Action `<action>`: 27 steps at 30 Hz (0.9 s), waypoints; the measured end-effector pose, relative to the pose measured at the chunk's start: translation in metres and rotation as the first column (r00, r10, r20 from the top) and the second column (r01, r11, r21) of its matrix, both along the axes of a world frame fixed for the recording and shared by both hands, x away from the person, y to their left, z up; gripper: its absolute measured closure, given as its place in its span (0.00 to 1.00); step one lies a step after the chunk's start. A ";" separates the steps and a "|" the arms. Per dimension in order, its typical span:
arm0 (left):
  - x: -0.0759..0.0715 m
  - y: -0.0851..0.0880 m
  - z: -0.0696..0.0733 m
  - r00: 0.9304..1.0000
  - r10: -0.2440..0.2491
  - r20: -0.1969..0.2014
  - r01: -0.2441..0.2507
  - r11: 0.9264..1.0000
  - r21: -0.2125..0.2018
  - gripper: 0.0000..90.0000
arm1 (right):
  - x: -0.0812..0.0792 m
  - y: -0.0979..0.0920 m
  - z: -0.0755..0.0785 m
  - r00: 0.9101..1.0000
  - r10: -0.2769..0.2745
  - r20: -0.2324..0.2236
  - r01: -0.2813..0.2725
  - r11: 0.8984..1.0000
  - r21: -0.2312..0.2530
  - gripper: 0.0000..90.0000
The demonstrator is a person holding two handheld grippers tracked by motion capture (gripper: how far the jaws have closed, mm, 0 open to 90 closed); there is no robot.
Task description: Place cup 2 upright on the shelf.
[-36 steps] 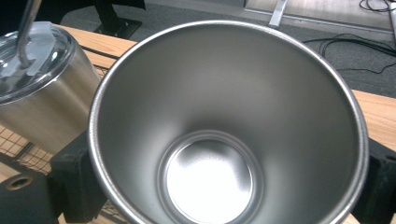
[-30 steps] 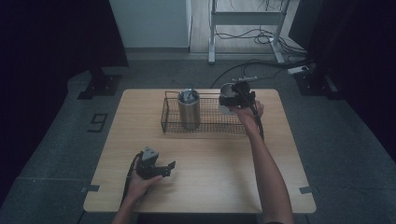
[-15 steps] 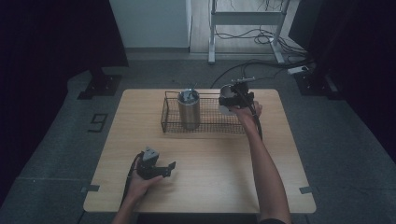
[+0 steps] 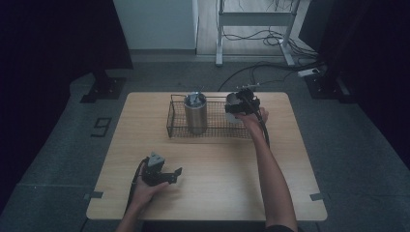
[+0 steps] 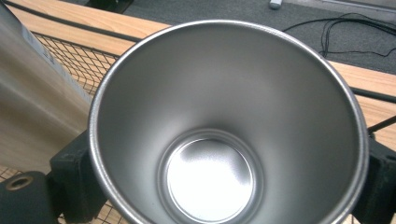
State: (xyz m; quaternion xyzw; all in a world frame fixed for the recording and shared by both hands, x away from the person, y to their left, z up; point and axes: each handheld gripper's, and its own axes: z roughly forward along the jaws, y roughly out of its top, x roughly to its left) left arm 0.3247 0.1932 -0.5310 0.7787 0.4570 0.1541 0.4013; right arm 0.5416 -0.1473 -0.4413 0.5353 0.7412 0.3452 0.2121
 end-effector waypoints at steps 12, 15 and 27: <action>0.000 0.000 -0.001 1.000 -0.004 -0.003 0.004 1.000 0.009 0.16 | 0.006 0.005 -0.025 0.998 0.005 -0.061 -0.007 0.999 -0.037 0.08; 0.000 0.000 -0.001 1.000 -0.004 -0.004 0.004 1.000 0.009 0.16 | 0.008 0.006 -0.028 0.998 0.006 -0.068 -0.009 0.999 -0.048 0.08; 0.000 -0.001 -0.002 1.000 -0.008 -0.006 0.008 1.000 0.013 0.16 | 0.009 0.008 -0.039 0.994 0.000 -0.106 -0.008 0.997 -0.074 0.08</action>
